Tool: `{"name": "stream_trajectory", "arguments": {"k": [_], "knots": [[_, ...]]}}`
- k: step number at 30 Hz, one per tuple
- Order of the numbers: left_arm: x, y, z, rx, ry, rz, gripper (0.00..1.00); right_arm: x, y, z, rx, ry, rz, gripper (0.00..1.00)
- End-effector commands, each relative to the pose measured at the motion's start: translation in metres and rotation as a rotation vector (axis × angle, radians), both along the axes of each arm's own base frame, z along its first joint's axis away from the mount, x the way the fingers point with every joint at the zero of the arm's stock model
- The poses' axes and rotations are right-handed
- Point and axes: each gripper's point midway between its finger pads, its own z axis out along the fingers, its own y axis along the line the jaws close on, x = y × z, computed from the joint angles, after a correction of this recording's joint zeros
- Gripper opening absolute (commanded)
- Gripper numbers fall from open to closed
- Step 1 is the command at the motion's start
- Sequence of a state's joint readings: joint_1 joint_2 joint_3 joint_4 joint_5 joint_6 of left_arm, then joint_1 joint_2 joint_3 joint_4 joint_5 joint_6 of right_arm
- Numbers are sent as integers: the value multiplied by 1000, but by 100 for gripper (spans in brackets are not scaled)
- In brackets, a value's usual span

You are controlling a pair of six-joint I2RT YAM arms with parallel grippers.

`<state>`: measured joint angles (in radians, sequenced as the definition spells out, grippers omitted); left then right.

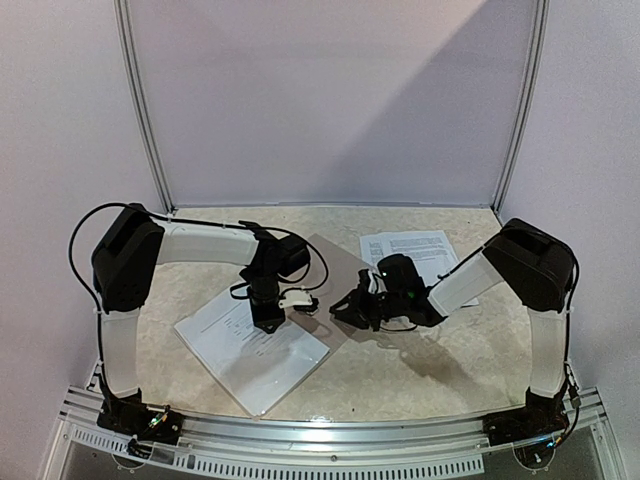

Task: Put the files into the folder
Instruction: Open the spring clip on the folder.

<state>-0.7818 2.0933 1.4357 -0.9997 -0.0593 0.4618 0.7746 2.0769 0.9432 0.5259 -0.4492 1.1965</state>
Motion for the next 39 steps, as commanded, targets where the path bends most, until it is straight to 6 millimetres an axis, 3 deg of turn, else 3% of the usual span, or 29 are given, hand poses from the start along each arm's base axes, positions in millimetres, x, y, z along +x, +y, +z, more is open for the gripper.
{"name": "stream_trajectory", "arguments": {"k": [1, 6, 13, 22, 26, 28, 29, 31, 34, 37, 39], "knots": [[-55, 80, -84, 344, 216, -24, 27, -28, -11, -38, -6, 155, -55, 22], [-55, 80, -85, 347, 216, -25, 28, -33, 14, -32, 66, 169, -45, 22], [-55, 80, -85, 348, 215, -25, 27, -27, 23, -46, 83, 214, -93, 17], [-55, 80, -85, 348, 212, -29, 27, -18, 30, -47, 104, 209, -122, 14], [-59, 75, -76, 261, 249, -25, 35, -22, 15, -59, -14, 225, -141, 15], [-62, 69, -65, 182, 343, 43, 46, -20, 5, -59, -65, 218, -145, 17], [-66, 62, -54, 124, 412, 83, 45, -19, 0, -59, -83, 210, -143, 17], [-70, 41, -19, -37, 531, 118, 45, -16, -10, -60, -133, 204, -138, 17], [-55, 14, 43, -254, 551, 114, 47, -8, -18, -48, -191, 152, -110, 19], [-9, 17, 80, -346, 417, 150, 49, -4, -22, -39, -246, 111, -68, 21], [39, 42, 76, -316, 279, 254, 49, -3, -24, -34, -297, 93, -42, 23]]}}
